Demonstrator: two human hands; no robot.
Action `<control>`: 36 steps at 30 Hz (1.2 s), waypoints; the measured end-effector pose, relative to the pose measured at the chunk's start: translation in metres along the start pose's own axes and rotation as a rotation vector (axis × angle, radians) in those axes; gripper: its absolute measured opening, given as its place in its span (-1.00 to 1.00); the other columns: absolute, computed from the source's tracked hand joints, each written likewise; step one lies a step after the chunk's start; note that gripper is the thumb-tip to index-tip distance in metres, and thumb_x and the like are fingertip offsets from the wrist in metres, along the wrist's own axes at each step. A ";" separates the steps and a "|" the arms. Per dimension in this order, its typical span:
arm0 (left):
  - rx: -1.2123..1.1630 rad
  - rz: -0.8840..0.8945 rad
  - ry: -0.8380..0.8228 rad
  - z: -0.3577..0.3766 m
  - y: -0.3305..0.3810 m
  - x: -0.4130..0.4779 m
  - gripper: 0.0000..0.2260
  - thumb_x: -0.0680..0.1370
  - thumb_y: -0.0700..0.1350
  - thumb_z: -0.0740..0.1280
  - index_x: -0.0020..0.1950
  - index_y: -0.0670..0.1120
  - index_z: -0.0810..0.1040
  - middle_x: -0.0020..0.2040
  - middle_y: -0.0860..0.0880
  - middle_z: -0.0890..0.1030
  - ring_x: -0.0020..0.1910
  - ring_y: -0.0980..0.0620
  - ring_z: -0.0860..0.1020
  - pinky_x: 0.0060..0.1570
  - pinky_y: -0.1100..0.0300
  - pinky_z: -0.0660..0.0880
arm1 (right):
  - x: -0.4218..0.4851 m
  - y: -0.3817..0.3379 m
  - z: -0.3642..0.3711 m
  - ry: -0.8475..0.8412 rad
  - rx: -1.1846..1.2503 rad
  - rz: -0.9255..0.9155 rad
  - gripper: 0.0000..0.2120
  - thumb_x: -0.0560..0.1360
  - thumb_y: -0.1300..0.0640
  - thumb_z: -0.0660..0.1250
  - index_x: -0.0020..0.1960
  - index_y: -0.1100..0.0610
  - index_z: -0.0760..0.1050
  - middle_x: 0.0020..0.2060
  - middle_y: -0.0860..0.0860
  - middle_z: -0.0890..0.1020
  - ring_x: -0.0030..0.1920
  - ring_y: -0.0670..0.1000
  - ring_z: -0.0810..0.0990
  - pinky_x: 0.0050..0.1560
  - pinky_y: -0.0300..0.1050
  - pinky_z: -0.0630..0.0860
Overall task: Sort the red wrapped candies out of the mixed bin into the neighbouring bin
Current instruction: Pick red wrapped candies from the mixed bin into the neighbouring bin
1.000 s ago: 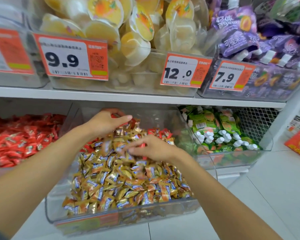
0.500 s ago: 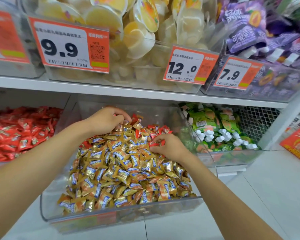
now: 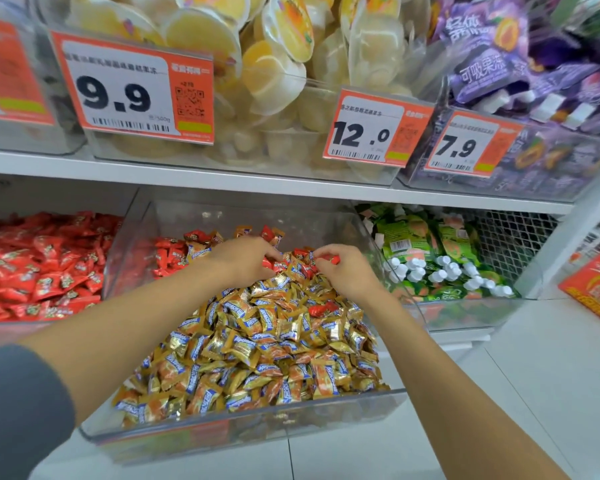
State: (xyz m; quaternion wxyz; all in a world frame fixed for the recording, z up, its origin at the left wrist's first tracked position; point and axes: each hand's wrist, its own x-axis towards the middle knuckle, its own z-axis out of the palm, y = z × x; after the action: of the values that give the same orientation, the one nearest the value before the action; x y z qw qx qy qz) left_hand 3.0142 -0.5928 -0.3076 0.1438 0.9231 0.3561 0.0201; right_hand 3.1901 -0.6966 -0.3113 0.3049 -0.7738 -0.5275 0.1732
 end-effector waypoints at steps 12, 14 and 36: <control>-0.265 -0.014 0.129 -0.001 -0.007 -0.009 -0.84 0.50 0.09 0.40 -0.15 0.02 0.59 -0.10 0.07 0.57 -0.17 0.06 0.53 -0.13 0.11 0.46 | -0.018 -0.013 -0.019 -0.030 0.098 -0.106 -0.74 0.53 -0.04 0.37 -0.15 0.16 0.49 -0.36 -0.03 0.51 -0.38 -0.08 0.44 -0.31 -0.18 0.40; -0.287 -0.011 0.137 -0.005 -0.006 -0.012 -0.85 0.51 0.07 0.40 -0.15 0.01 0.59 -0.09 0.07 0.56 -0.19 0.07 0.52 -0.15 0.12 0.45 | -0.025 -0.011 -0.031 -0.113 0.091 -0.127 -0.79 0.51 0.04 0.40 -0.18 0.11 0.45 -0.33 0.03 0.57 -0.39 -0.06 0.52 -0.29 -0.09 0.49; -0.504 -0.057 0.212 -0.007 0.005 -0.026 -0.91 0.50 -0.05 0.40 -0.04 0.12 0.64 0.04 0.12 0.63 -0.46 0.04 0.54 -0.35 0.15 0.51 | -0.062 -0.012 -0.042 -0.088 0.262 -0.112 -0.93 0.47 0.32 0.35 -0.15 0.19 0.55 -0.45 -0.11 0.51 -0.52 -0.18 0.36 -0.46 -0.32 0.31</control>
State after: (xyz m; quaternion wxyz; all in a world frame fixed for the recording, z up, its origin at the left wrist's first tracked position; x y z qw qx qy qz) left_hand 2.9970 -0.6124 -0.2980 0.3316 0.8404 0.3789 0.2005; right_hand 3.1825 -0.7632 -0.2749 0.3892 -0.6884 -0.5555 0.2570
